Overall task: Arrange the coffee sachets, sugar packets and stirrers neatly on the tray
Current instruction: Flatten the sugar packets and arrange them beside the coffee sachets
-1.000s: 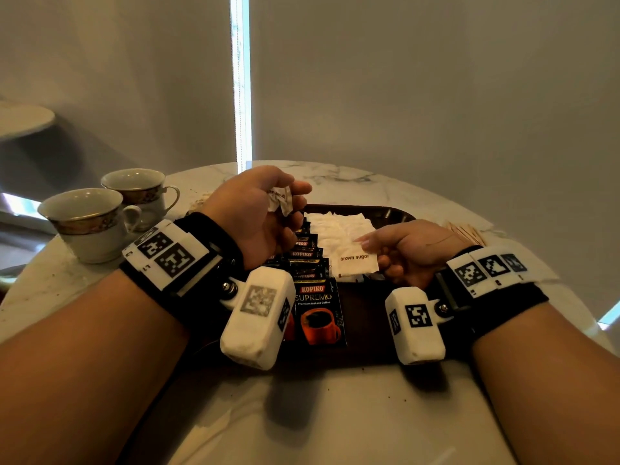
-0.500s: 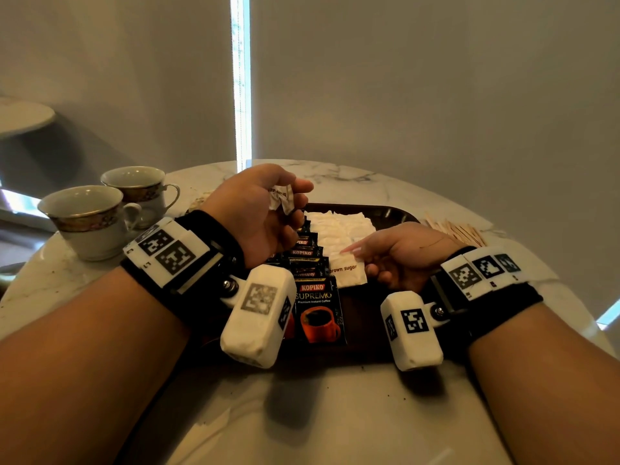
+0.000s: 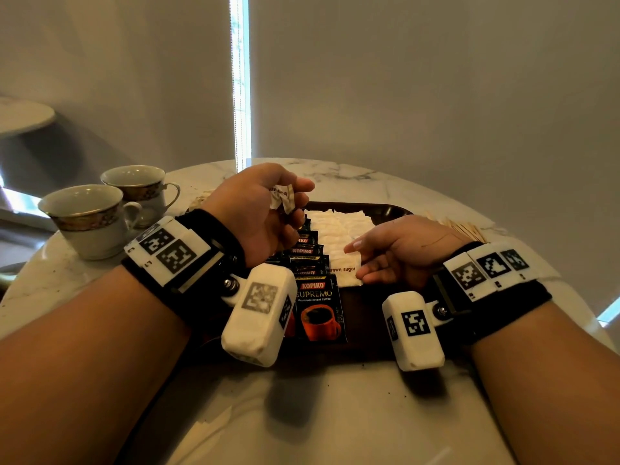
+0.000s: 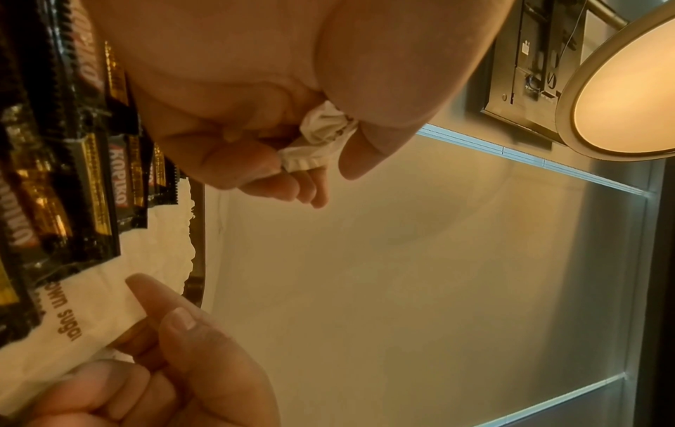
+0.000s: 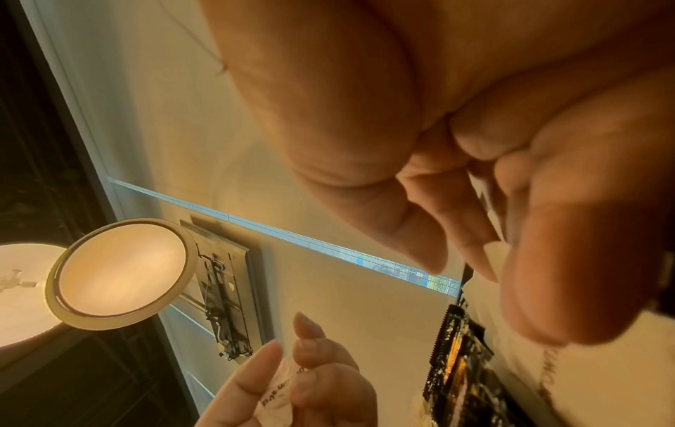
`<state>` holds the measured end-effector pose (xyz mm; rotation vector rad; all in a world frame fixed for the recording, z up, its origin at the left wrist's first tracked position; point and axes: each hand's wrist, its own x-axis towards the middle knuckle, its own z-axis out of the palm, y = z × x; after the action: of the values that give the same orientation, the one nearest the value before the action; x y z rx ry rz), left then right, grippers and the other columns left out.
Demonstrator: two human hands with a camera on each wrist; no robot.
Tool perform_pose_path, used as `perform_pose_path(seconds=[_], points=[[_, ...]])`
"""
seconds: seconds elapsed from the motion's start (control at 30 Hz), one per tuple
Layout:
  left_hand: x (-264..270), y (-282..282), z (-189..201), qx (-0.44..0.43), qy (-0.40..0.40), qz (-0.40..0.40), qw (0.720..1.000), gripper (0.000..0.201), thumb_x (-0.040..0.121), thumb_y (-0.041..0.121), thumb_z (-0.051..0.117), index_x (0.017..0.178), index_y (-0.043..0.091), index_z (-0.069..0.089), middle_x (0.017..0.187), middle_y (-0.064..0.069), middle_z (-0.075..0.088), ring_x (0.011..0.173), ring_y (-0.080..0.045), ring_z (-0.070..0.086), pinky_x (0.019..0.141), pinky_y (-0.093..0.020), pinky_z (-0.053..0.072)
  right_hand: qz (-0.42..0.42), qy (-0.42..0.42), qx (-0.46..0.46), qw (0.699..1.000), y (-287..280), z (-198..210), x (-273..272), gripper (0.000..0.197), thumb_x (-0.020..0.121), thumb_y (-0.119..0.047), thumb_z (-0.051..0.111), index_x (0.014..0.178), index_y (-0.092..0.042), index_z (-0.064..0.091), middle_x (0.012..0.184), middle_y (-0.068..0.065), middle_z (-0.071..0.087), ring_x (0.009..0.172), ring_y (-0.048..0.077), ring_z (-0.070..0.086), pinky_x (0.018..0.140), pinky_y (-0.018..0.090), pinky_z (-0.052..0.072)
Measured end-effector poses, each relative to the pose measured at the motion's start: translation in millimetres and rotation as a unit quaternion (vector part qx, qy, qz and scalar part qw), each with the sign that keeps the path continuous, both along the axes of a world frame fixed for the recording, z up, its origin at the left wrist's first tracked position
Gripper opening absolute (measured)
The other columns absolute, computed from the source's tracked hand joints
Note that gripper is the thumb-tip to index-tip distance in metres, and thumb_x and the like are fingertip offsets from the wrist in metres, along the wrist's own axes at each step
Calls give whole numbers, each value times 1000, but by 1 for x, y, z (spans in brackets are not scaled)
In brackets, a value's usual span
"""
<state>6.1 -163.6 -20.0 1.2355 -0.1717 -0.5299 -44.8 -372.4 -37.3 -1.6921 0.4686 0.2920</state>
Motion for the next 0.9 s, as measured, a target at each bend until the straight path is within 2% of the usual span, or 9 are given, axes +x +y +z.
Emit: perform_pose_path(seconds=[0.13, 0.3, 0.43, 0.53, 0.67, 0.8, 0.9], points=[[0, 0, 0, 1, -2, 2, 1000, 23, 92, 21, 47, 98, 11, 67, 75, 1, 57, 62, -12, 51, 46, -21, 39, -30, -35, -14, 999, 0, -1, 0, 23, 96, -10, 59, 115, 2, 64, 94, 15, 56, 61, 23, 69, 50, 29, 56], [0, 0, 0, 3, -2, 2, 1000, 27, 94, 23, 45, 99, 11, 68, 76, 0, 58, 61, -12, 51, 48, -22, 38, -33, -76, 26, 996, -1, 0, 1, 16, 96, -13, 58, 106, -3, 63, 84, 10, 60, 67, 24, 68, 60, 34, 59], [2, 0, 0, -19, 12, 0, 1000, 38, 97, 31, 39, 101, 8, 69, 75, -2, 55, 59, -14, 51, 48, -22, 37, 15, -45, 83, 995, 3, -1, -2, 17, 97, -16, 54, 103, -2, 62, 84, 15, 68, 76, 30, 72, 67, 38, 61], [3, 1, 1, -24, 14, -1, 1000, 41, 97, 33, 38, 104, 7, 68, 73, -2, 52, 58, -14, 49, 46, -22, 36, 38, -28, 83, 995, 6, -3, -2, 20, 97, -18, 53, 105, -1, 61, 90, 19, 71, 83, 31, 72, 74, 37, 60], [1, 1, 2, -19, 14, -8, 1000, 44, 95, 32, 37, 108, 6, 69, 76, -5, 51, 60, -14, 47, 48, -21, 35, 42, -12, 83, 996, 7, -5, -1, 21, 98, -18, 51, 107, -2, 61, 92, 19, 72, 82, 29, 73, 74, 35, 60], [0, 3, 3, -19, 24, -40, 999, 52, 92, 33, 33, 115, 3, 69, 73, -7, 52, 60, -16, 47, 48, -22, 37, 36, -10, 79, 996, 8, -6, -1, 22, 98, -18, 50, 108, -1, 61, 91, 18, 72, 81, 28, 72, 75, 35, 59], [-1, 3, 2, -14, 19, -40, 999, 51, 90, 29, 32, 118, 4, 67, 78, -8, 53, 62, -17, 49, 50, -24, 38, 35, -10, 79, 996, 8, -6, -1, 21, 98, -17, 50, 107, -2, 61, 91, 18, 72, 81, 28, 72, 77, 36, 58]])
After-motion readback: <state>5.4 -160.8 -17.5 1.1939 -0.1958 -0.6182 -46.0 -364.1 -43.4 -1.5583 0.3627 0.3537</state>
